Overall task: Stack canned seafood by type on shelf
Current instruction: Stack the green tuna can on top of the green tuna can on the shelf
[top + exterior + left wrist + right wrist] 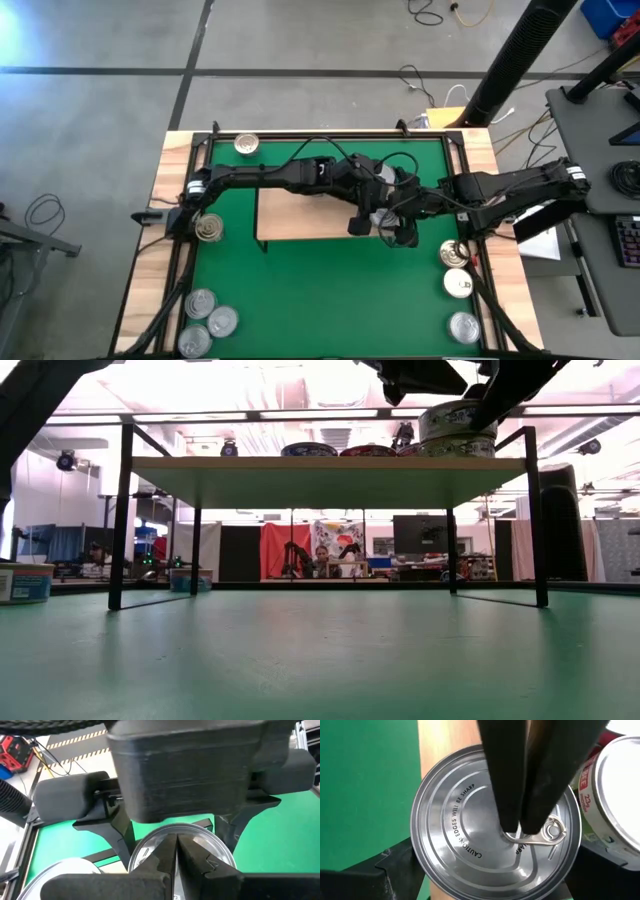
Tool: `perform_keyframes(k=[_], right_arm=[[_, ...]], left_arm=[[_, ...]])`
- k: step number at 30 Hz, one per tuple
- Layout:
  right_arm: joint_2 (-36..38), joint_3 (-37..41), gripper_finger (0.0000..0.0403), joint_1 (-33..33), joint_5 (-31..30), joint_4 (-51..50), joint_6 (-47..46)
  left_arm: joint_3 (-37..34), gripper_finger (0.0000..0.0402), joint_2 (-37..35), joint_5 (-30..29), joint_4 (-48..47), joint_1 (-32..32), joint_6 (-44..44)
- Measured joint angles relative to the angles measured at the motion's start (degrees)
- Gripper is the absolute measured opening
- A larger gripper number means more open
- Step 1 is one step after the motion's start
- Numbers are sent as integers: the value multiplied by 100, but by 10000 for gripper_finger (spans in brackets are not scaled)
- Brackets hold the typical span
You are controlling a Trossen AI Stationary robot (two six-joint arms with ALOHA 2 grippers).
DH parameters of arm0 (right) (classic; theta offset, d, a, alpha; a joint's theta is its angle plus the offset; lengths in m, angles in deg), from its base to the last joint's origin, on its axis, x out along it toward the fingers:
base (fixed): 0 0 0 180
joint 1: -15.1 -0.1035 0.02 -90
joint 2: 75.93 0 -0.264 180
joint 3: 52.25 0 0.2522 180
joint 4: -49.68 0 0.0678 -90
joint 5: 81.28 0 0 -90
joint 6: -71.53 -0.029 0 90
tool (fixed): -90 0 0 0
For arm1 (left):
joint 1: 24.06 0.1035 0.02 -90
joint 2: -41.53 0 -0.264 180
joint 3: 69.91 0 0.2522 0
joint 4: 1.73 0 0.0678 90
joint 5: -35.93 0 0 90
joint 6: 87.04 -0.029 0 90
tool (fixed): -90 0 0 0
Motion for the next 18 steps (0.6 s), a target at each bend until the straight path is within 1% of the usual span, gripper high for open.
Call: perform_keyframes(k=[4, 10, 15, 18], right_arm=[[4, -7, 369, 117, 69, 0, 231], [4, -216, 369, 175, 356, -48, 381], [11, -350, 369, 222, 367, -119, 664], [7, -318, 369, 266, 354, -222, 793]], left_arm=[[-43, 0, 0, -2, -38, -2, 107], [-50, 0, 0, -8, -31, -2, 195], [-13, 0, -1, -15, -6, -2, 294], [-6, 0, -2, -197, 166, -2, 337]])
